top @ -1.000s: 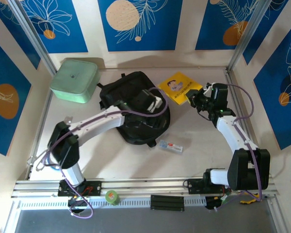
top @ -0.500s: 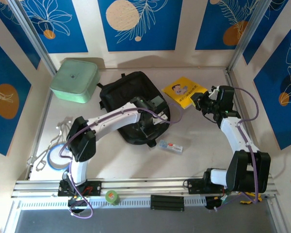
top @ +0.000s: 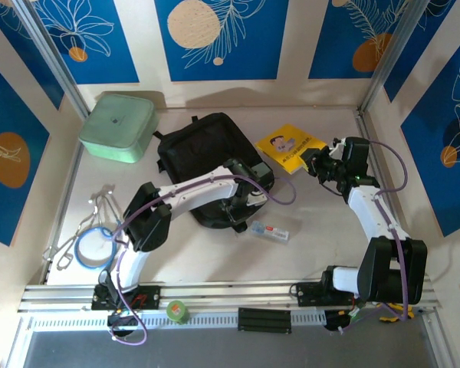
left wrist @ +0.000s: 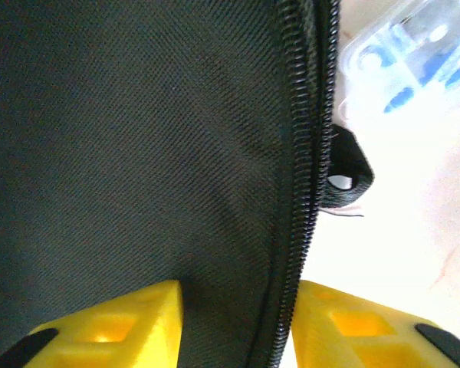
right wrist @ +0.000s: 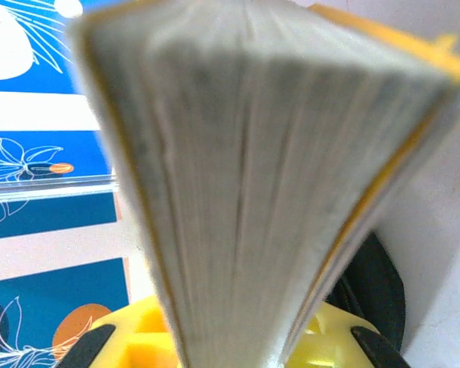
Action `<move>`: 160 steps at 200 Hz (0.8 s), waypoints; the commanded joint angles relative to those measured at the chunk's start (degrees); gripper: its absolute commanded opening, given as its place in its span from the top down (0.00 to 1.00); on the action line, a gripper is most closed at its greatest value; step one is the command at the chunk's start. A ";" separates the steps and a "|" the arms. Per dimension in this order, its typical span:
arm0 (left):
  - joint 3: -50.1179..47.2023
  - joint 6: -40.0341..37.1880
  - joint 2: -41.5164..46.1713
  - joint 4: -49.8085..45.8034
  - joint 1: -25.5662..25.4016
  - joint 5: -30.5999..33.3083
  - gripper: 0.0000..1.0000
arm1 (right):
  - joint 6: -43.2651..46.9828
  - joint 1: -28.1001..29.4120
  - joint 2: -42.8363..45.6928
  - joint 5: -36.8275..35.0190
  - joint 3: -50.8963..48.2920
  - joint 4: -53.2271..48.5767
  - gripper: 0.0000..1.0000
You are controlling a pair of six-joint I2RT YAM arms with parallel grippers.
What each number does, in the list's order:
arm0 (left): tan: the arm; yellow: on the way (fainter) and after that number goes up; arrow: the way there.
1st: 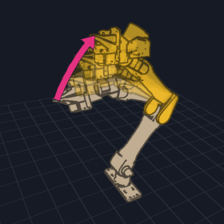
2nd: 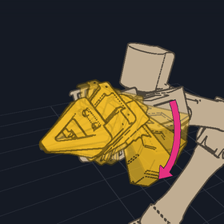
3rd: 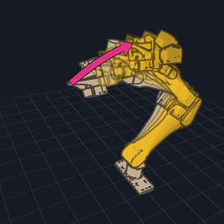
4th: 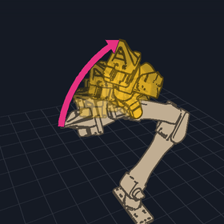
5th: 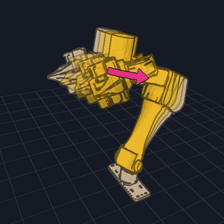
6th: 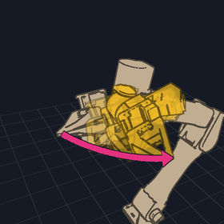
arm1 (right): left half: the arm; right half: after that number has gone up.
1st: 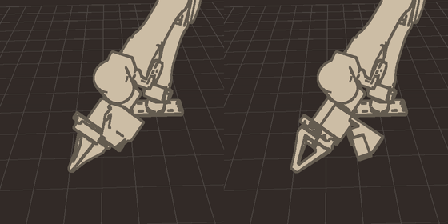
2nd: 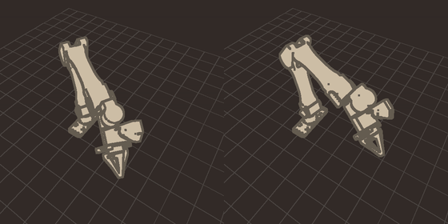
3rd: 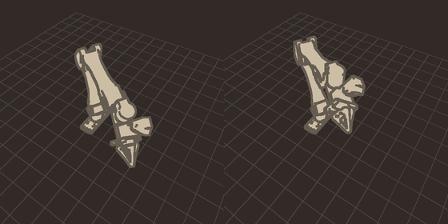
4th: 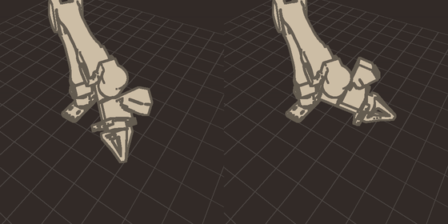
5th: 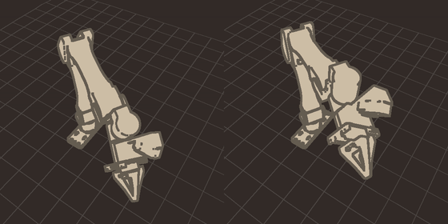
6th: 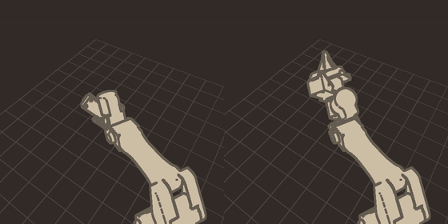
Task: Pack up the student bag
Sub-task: Open the student bag at the center of the table.
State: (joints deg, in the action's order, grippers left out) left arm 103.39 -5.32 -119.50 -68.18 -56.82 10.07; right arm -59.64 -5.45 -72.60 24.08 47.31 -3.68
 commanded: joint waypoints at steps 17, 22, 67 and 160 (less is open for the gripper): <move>2.71 -0.99 -1.95 -3.31 -0.82 5.19 0.67 | -0.40 -1.08 0.79 2.47 -0.16 3.32 0.93; 2.89 -1.08 -2.07 -3.42 -0.75 5.50 0.68 | -0.44 -1.18 0.79 2.56 -0.20 3.17 0.93; 2.61 -2.56 -2.18 -3.62 -1.09 3.73 0.66 | -0.67 -2.90 1.61 2.33 -0.79 2.48 0.93; 0.67 -4.76 -1.32 1.00 -2.06 12.58 0.62 | 1.01 -6.39 3.95 1.41 -1.61 -1.49 0.93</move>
State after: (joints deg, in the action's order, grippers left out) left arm 104.44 -8.62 -121.16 -68.14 -57.82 17.41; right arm -59.81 -11.14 -70.54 24.01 46.00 -6.02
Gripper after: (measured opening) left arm 0.411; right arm 0.154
